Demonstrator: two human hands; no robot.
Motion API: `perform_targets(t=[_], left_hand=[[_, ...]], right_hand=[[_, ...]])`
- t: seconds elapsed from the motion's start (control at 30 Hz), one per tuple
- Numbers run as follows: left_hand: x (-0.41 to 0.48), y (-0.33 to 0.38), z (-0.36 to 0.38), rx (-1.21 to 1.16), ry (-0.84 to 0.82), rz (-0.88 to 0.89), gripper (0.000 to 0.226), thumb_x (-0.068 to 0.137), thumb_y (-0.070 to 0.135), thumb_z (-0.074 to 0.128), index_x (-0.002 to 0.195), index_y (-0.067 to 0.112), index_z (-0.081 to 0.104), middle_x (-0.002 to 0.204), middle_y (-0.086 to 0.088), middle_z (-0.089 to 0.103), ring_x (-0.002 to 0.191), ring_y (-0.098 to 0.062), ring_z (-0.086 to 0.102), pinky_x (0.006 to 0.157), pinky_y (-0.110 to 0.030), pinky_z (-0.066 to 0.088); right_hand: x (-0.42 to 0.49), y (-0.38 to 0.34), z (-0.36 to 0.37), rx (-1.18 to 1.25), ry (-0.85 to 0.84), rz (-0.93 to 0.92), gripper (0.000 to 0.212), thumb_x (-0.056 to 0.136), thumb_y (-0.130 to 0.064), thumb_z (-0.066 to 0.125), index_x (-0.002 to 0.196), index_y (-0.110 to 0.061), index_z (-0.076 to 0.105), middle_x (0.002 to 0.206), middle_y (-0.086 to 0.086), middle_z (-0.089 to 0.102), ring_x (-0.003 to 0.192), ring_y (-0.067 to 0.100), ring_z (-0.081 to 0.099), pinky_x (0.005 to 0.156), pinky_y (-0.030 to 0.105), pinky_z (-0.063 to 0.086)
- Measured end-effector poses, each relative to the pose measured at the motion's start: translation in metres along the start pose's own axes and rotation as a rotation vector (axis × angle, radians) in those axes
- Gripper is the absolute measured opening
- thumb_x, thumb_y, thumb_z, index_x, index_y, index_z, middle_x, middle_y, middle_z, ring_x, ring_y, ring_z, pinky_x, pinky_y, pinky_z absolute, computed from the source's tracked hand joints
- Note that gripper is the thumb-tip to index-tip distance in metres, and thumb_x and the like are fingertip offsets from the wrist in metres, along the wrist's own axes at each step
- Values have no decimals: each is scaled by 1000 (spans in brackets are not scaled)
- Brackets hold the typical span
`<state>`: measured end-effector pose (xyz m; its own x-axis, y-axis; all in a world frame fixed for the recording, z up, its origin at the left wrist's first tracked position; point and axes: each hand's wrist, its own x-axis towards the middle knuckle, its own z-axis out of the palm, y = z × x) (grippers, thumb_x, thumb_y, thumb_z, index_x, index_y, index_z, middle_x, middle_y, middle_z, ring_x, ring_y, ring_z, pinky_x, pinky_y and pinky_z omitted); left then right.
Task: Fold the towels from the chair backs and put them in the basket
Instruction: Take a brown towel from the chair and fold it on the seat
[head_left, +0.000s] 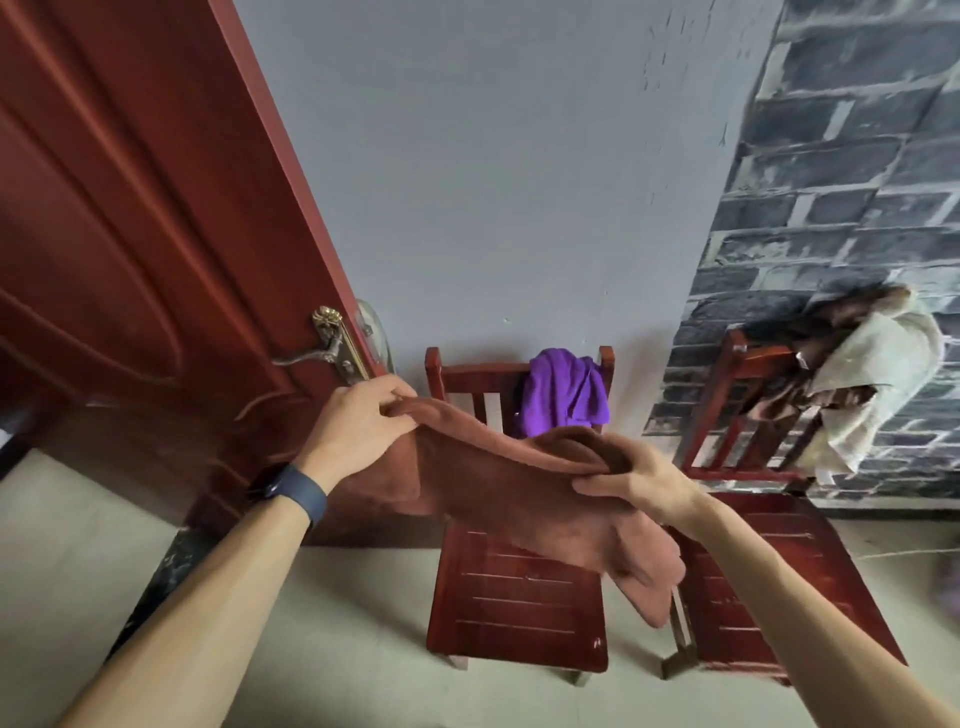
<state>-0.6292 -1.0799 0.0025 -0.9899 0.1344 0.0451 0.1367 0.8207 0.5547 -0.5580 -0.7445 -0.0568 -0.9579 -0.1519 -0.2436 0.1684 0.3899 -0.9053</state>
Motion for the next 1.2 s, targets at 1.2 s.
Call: perform_targets(t=[1.2], left_hand=[[-53, -39, 136, -1005, -945, -752, 67, 74, 58, 78, 118, 8, 70, 124, -15, 67, 111, -31, 62, 106, -46, 44]], right_hand=[[14, -36, 71, 980, 33, 420, 41, 89, -22, 66, 119, 6, 64, 107, 24, 70, 97, 36, 69, 90, 44, 57]])
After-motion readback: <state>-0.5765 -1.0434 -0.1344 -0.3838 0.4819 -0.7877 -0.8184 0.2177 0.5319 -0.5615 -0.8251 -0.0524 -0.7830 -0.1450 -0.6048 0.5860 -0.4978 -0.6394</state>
